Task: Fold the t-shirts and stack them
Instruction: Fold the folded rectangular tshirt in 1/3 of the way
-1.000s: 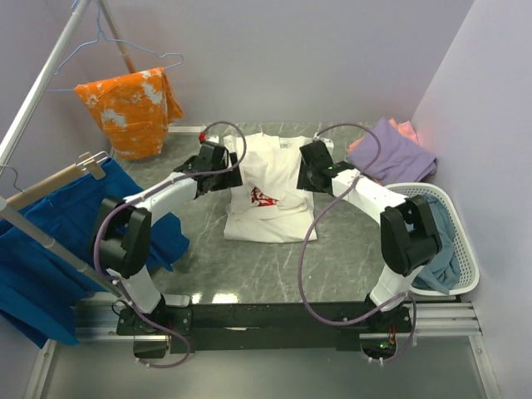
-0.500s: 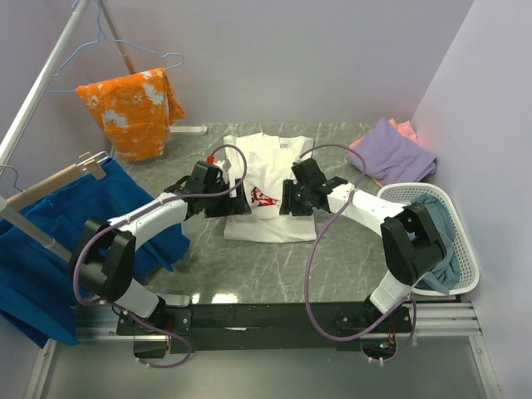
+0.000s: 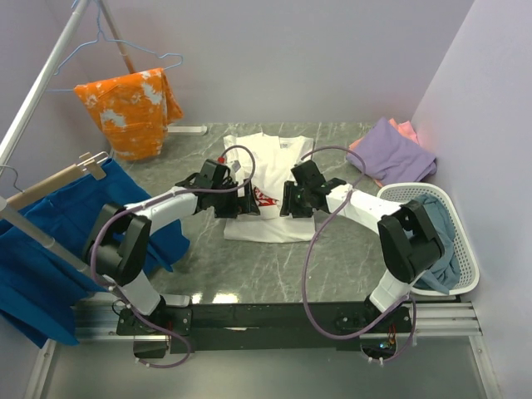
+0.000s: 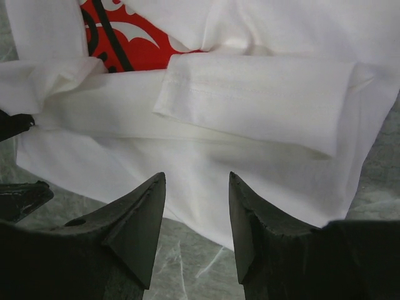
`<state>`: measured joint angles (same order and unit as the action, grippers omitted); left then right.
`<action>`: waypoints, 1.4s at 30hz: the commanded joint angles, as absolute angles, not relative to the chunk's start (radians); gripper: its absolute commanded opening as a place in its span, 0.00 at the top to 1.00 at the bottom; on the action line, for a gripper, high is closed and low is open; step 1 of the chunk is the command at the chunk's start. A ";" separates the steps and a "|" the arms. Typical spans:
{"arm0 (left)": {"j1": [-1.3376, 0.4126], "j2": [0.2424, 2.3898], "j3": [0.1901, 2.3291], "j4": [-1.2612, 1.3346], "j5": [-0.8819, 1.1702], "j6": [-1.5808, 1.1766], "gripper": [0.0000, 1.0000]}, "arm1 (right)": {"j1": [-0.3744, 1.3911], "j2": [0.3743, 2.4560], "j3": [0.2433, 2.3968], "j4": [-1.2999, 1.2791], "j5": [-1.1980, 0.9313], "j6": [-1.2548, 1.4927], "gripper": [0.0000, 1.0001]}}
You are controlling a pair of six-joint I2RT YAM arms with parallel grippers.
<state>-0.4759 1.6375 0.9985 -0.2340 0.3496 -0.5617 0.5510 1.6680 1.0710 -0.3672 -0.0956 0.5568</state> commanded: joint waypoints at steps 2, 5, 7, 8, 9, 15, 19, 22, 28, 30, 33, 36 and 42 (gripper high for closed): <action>-0.480 1.697 1.066 -0.181 0.364 -0.565 0.01 | 0.552 1.703 1.081 -0.328 -0.043 0.566 0.48; -0.480 1.723 1.083 -0.180 0.356 -0.565 0.01 | 0.552 1.735 1.106 -0.341 -0.014 0.558 0.48; -0.480 1.736 1.095 -0.184 0.345 -0.565 0.00 | 0.552 1.759 1.124 -0.347 -0.002 0.554 0.48; -0.480 1.741 1.097 -0.184 0.342 -0.563 0.00 | 0.552 1.766 1.129 -0.344 -0.002 0.552 0.48; -0.480 1.747 1.103 -0.184 0.336 -0.560 0.01 | 0.552 1.775 1.135 -0.345 -0.002 0.551 0.48; -0.480 1.782 1.164 -0.204 0.285 -0.535 0.01 | 0.538 1.824 1.192 -0.347 0.061 0.532 0.47; -0.480 1.812 1.212 -0.213 0.247 -0.515 0.01 | 0.519 1.848 1.227 -0.339 0.080 0.514 0.47; -0.477 1.848 1.259 -0.222 0.229 -0.499 0.01 | 0.496 1.868 1.259 -0.337 0.086 0.500 0.47; -0.462 1.920 1.353 -0.216 0.213 -0.479 0.01 | 0.457 1.923 1.345 -0.331 0.087 0.479 0.47; -0.448 1.943 1.390 -0.213 0.218 -0.469 0.00 | 0.439 1.946 1.379 -0.337 0.087 0.469 0.47; -0.430 1.971 1.445 -0.219 0.190 -0.451 0.01 | 0.414 1.988 1.442 -0.322 0.077 0.460 0.47; -0.407 1.959 1.471 -0.233 0.114 -0.451 0.01 | 0.394 2.022 1.494 -0.334 0.086 0.453 0.47; -0.374 1.777 1.388 -0.201 0.050 -0.445 0.01 | 0.362 1.939 1.476 -0.301 0.083 0.434 0.47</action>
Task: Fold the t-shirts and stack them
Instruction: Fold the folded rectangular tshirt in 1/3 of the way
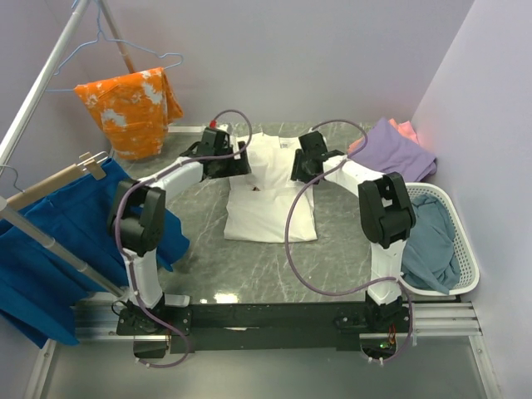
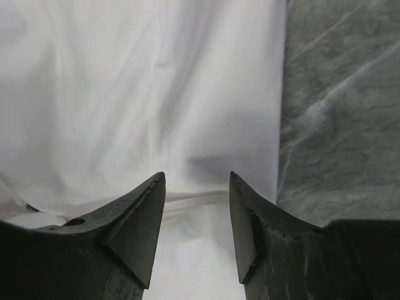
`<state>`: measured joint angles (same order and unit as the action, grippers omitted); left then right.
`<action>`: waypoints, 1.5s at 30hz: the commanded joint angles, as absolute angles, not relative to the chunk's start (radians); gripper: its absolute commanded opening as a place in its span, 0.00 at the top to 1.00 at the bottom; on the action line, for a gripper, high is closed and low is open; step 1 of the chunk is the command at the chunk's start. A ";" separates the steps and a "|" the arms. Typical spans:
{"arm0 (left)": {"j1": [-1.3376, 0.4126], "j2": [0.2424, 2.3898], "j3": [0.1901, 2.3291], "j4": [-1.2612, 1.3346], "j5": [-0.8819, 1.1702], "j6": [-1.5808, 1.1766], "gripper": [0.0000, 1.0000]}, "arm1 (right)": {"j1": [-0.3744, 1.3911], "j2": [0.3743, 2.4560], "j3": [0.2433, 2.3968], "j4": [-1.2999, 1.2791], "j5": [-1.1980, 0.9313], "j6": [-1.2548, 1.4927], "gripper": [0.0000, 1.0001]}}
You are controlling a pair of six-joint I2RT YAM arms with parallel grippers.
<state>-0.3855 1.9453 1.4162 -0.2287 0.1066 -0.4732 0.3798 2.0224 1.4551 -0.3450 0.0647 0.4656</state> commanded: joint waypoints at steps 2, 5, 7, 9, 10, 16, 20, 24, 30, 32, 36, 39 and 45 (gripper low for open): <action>-0.374 1.725 1.358 -0.207 0.124 -0.451 0.00 | 0.361 1.908 1.456 -0.298 0.037 0.431 0.46; -0.376 1.697 1.301 -0.195 0.242 -0.478 0.01 | 0.364 1.872 1.419 -0.298 -0.090 0.437 0.46; -0.379 1.687 1.267 -0.163 0.349 -0.492 0.00 | 0.373 1.859 1.385 -0.293 -0.135 0.445 0.46; -0.383 1.692 1.212 -0.114 0.424 -0.512 0.01 | 0.387 1.850 1.356 -0.293 -0.159 0.448 0.46; -0.387 1.695 1.198 -0.098 0.445 -0.520 0.00 | 0.393 1.848 1.347 -0.290 -0.166 0.448 0.46; -0.399 1.787 1.154 -0.064 0.465 -0.517 0.01 | 0.413 1.870 1.276 -0.278 -0.151 0.472 0.45; -0.399 1.839 1.157 -0.063 0.399 -0.502 0.01 | 0.410 1.910 1.278 -0.325 -0.048 0.491 0.45; -0.399 1.864 1.164 -0.066 0.335 -0.482 0.01 | 0.396 1.960 1.293 -0.390 0.031 0.511 0.44; -0.399 1.894 1.157 -0.022 0.305 -0.457 0.01 | 0.367 1.997 1.289 -0.406 0.106 0.531 0.44; -0.399 1.901 1.149 -0.008 0.314 -0.457 0.01 | 0.357 1.993 1.284 -0.403 0.130 0.531 0.44; -0.399 1.884 1.134 0.060 0.331 -0.460 0.00 | 0.341 1.968 1.258 -0.364 0.146 0.525 0.44; -0.399 1.856 1.135 0.066 0.319 -0.465 0.01 | 0.341 1.933 1.243 -0.336 0.143 0.499 0.44; -0.399 1.721 1.118 0.003 0.164 -0.497 0.01 | 0.339 1.694 1.094 -0.190 0.064 0.480 0.33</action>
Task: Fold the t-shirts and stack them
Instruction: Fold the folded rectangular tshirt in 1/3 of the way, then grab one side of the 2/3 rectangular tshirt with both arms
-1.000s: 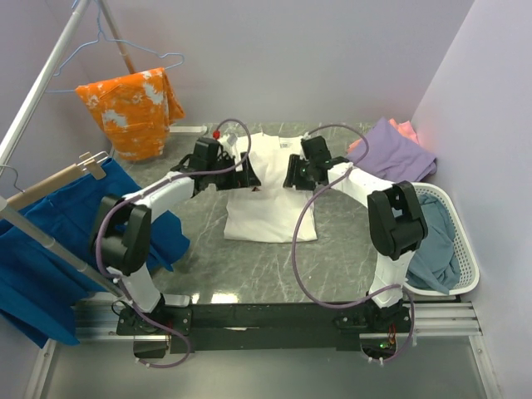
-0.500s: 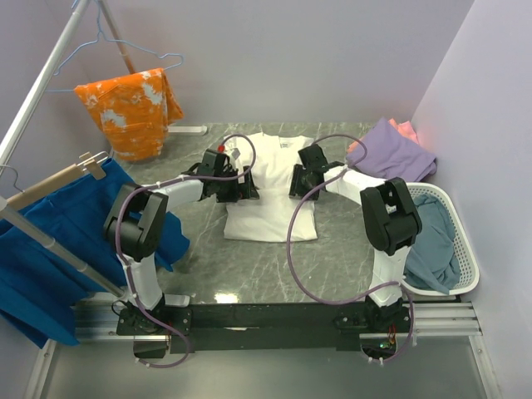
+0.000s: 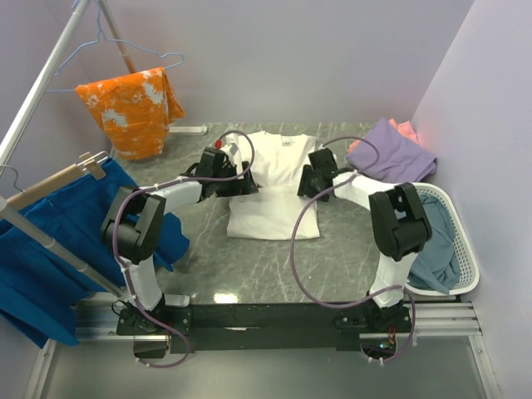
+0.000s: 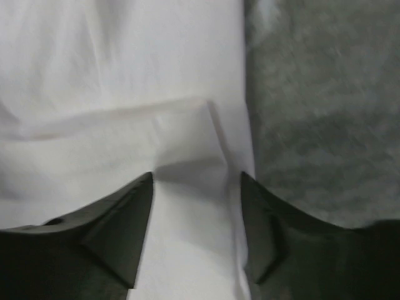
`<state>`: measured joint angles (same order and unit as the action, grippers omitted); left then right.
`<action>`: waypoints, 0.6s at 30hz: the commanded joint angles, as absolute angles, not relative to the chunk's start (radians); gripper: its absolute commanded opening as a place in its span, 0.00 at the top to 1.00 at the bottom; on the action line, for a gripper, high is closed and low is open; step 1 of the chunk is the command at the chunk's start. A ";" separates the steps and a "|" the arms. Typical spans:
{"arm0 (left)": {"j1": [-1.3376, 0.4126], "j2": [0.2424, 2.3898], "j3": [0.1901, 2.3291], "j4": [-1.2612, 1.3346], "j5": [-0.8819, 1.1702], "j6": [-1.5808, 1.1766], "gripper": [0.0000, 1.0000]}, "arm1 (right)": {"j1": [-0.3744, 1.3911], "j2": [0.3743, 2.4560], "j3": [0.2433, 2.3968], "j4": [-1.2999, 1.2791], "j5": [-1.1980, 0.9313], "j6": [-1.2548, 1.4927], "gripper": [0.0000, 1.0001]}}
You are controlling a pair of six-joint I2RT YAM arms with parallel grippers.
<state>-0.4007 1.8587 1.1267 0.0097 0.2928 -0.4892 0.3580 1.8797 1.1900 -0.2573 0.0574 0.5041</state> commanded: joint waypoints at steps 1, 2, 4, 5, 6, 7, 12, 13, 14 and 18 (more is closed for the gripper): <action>-0.399 1.698 1.109 0.003 0.134 -0.505 0.01 | 0.339 1.660 1.080 -0.189 0.071 0.482 0.27; -0.399 1.653 1.100 -0.027 0.074 -0.512 0.01 | 0.339 1.632 1.060 -0.195 0.089 0.488 0.21; -0.397 1.608 1.066 -0.064 0.019 -0.538 0.01 | 0.337 1.568 1.049 -0.236 0.106 0.491 0.13; -0.396 1.568 1.052 -0.080 0.003 -0.549 0.01 | 0.337 1.556 1.051 -0.261 0.115 0.498 0.12; -0.393 1.554 1.037 -0.101 -0.026 -0.557 0.00 | 0.336 1.542 1.046 -0.303 0.124 0.502 0.11; -0.384 1.542 1.008 -0.118 -0.026 -0.575 0.01 | 0.334 1.534 1.040 -0.320 0.121 0.503 0.11; -0.377 1.471 0.872 -0.126 0.031 -0.617 0.01 | 0.330 1.468 0.924 -0.341 0.049 0.526 0.11; -0.377 1.450 0.795 -0.082 0.067 -0.638 0.01 | 0.327 1.451 0.898 -0.334 0.032 0.532 0.12; -0.377 1.409 0.763 -0.057 0.083 -0.646 0.01 | 0.325 1.436 0.850 -0.327 0.023 0.541 0.12; -0.377 1.333 0.660 -0.029 0.117 -0.664 0.01 | 0.318 1.362 0.756 -0.308 -0.021 0.554 0.13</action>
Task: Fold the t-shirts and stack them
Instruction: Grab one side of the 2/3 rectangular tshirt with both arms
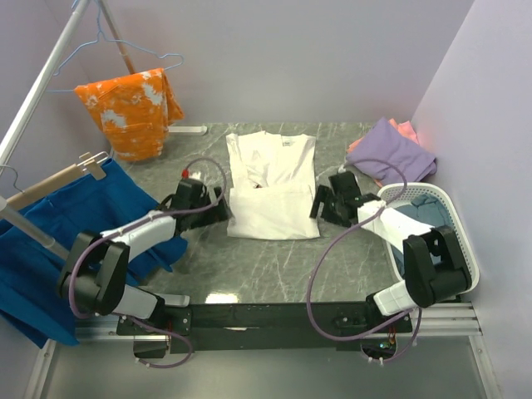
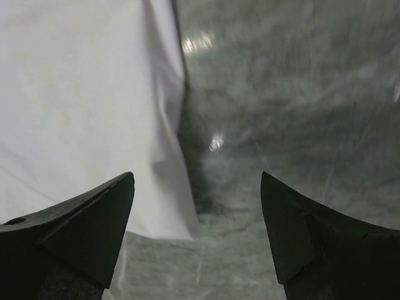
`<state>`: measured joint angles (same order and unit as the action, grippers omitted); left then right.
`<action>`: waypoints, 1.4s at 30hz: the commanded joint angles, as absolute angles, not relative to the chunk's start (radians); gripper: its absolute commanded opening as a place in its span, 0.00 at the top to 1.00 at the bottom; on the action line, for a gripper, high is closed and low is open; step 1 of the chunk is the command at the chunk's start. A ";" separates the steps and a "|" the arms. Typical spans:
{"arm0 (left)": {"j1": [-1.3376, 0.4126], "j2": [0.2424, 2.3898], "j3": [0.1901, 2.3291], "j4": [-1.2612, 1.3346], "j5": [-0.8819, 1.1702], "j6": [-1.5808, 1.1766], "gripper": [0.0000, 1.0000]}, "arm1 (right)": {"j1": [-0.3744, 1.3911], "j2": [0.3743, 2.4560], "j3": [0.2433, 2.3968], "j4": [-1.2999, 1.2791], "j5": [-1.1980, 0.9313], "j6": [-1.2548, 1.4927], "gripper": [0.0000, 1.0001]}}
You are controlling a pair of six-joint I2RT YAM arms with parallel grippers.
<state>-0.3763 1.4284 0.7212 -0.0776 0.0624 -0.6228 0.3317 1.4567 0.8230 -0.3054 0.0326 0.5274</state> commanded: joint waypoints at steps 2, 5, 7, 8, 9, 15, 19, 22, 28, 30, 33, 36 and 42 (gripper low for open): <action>-0.377 1.299 0.615 -0.014 0.136 -0.666 0.01 | 0.316 1.342 0.718 -0.304 -0.058 0.563 0.13; -0.377 1.273 0.574 0.020 0.170 -0.669 0.01 | 0.313 1.332 0.677 -0.287 -0.107 0.577 0.13; -0.377 1.261 0.546 0.038 0.195 -0.672 0.01 | 0.311 1.330 0.658 -0.267 -0.124 0.587 0.13; -0.377 1.255 0.537 0.050 0.202 -0.675 0.01 | 0.311 1.333 0.646 -0.262 -0.138 0.589 0.13; -0.377 1.250 0.526 0.081 0.234 -0.676 0.01 | 0.313 1.336 0.638 -0.250 -0.147 0.591 0.14; -0.377 1.293 0.459 0.196 0.330 -0.687 0.07 | 0.310 1.388 0.611 -0.187 -0.192 0.607 0.16; -0.377 1.342 0.433 0.287 0.356 -0.719 0.15 | 0.304 1.416 0.601 -0.150 -0.219 0.621 0.19; -0.377 1.379 0.411 0.339 0.364 -0.738 0.20 | 0.304 1.430 0.598 -0.130 -0.238 0.626 0.21; -0.379 1.486 0.413 0.406 0.370 -0.747 0.42 | 0.302 1.460 0.591 -0.103 -0.275 0.638 0.28; -0.379 1.508 0.413 0.434 0.387 -0.758 0.53 | 0.302 1.466 0.589 -0.097 -0.284 0.644 0.31; -0.379 1.537 0.404 0.462 0.408 -0.770 0.63 | 0.301 1.476 0.580 -0.081 -0.307 0.650 0.35; -0.379 1.540 0.399 0.460 0.413 -0.767 0.75 | 0.301 1.479 0.566 -0.057 -0.321 0.661 0.45; -0.383 1.496 0.428 0.376 0.388 -0.721 0.99 | 0.302 1.459 0.566 -0.034 -0.322 0.660 0.91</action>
<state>-0.3763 1.5249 0.4137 0.4549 0.3954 -0.7708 0.3031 1.4601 0.5816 -0.0360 -0.3145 0.6575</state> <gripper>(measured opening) 0.051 0.197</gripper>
